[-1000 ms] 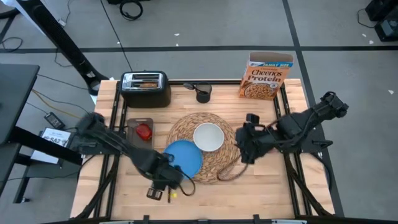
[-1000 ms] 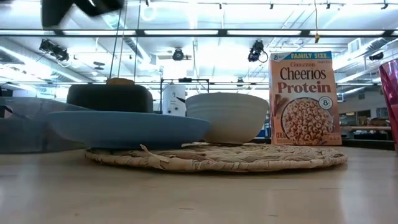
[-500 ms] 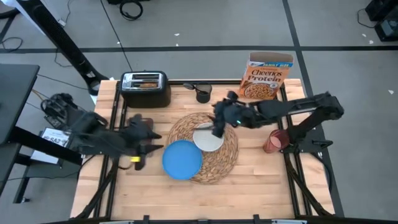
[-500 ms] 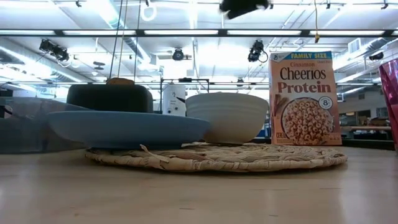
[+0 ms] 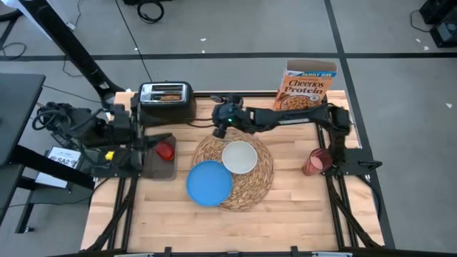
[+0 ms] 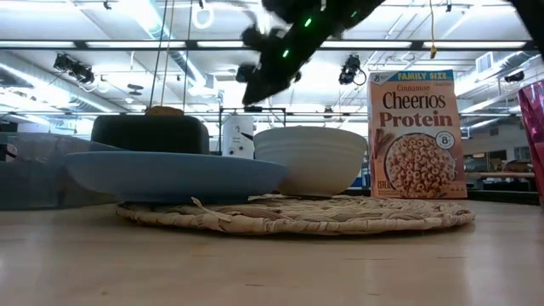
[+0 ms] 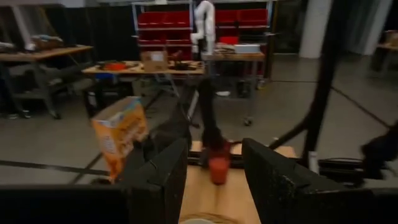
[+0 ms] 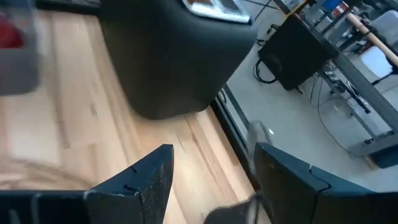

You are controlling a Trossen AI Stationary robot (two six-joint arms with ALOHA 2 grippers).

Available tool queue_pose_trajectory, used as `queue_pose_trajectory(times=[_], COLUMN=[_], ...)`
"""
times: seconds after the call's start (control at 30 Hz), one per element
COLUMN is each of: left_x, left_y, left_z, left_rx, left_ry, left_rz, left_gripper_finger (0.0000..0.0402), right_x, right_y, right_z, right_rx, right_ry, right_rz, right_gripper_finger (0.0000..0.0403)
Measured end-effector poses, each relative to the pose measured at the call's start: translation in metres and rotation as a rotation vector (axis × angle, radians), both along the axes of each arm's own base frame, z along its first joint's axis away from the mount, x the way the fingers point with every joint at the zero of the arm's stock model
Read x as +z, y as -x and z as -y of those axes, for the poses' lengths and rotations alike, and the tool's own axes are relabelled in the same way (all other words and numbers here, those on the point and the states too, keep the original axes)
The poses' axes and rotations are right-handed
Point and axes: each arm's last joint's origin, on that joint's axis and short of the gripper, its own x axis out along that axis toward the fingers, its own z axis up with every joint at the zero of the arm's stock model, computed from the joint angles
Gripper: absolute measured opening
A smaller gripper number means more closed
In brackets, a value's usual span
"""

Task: Arrange a breakfast setting
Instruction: Put the black spoon on the brown woven mat

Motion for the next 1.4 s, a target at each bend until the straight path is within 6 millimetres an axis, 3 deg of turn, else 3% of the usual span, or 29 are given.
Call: queue_pose_trajectory(times=[0.1, 0.27, 0.53, 0.8, 1.1, 1.4], left_x=[0.001, 0.000, 0.000, -0.003, -0.008, -0.008], left_y=[-0.001, -0.004, -0.008, -0.009, -0.009, -0.009], left_z=[-0.009, -0.022, -0.043, -0.053, -0.055, -0.054], left_rx=[0.059, 0.146, 0.288, 0.354, 0.367, 0.367], left_ry=[-0.016, -0.028, -0.024, -0.020, 0.014, 0.021], left_rz=[0.003, -0.007, -0.011, -0.035, -0.071, -0.066], left_gripper_finger=[0.0160, 0.0160, 0.0160, 0.0160, 0.0160, 0.0160], right_x=[-0.020, -0.034, -0.056, -0.048, -0.008, -0.040], right_y=[-0.012, -0.025, -0.025, -0.018, -0.009, -0.010], right_z=[0.014, 0.030, 0.054, 0.063, 0.058, 0.084], right_rx=[-0.037, -0.116, -0.159, -0.188, -0.139, -0.065], right_ry=[0.004, 0.044, 0.002, 0.027, 0.016, -0.083], right_rz=[-0.027, -0.005, -0.016, -0.040, 0.051, -0.012], right_gripper_finger=[0.0229, 0.0229, 0.0229, 0.0229, 0.0229, 0.0229])
